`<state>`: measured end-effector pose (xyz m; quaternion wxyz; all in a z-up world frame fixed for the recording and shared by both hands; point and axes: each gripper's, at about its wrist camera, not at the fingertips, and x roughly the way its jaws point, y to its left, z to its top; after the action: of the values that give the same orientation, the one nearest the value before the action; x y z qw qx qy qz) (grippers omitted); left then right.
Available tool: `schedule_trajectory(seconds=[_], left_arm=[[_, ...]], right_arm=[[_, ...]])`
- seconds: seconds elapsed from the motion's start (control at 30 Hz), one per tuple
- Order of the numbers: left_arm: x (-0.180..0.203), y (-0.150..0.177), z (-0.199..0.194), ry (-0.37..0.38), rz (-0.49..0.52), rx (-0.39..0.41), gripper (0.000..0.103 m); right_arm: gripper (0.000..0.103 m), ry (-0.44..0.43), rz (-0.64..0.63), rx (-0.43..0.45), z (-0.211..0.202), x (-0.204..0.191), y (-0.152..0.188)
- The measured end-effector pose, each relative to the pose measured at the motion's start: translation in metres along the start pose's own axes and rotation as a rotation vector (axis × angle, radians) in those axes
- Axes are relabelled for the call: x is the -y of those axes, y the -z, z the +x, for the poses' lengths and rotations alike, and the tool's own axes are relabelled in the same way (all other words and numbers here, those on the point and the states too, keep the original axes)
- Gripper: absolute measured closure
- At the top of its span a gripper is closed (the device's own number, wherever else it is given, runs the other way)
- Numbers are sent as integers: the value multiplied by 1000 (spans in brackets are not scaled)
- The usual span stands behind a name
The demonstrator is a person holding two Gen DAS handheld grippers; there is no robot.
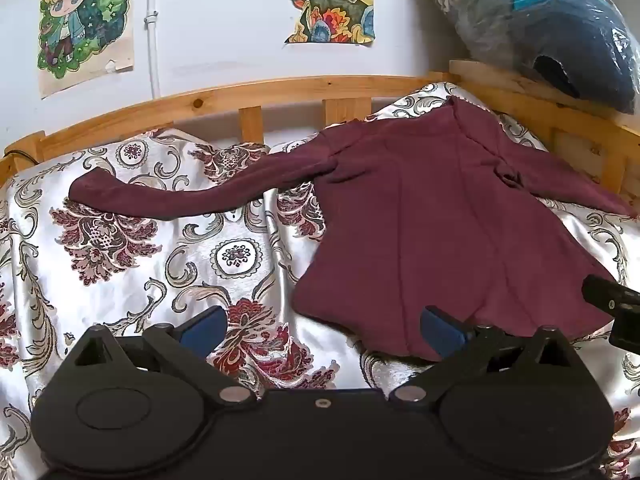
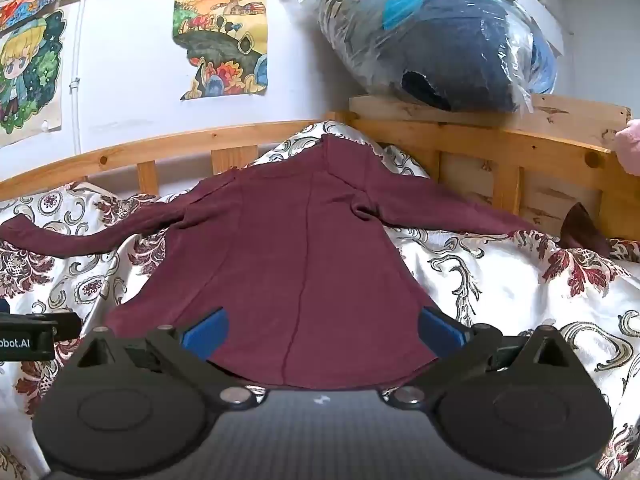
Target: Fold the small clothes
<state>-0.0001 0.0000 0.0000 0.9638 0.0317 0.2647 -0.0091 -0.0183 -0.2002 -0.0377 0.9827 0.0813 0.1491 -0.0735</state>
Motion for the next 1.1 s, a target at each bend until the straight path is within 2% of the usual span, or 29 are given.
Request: schedule_trajectory(seconds=[1.1], left_arm=[[0, 0, 0, 0, -4, -10, 1]], right_arm=[[0, -7, 3, -10, 0, -5, 3]])
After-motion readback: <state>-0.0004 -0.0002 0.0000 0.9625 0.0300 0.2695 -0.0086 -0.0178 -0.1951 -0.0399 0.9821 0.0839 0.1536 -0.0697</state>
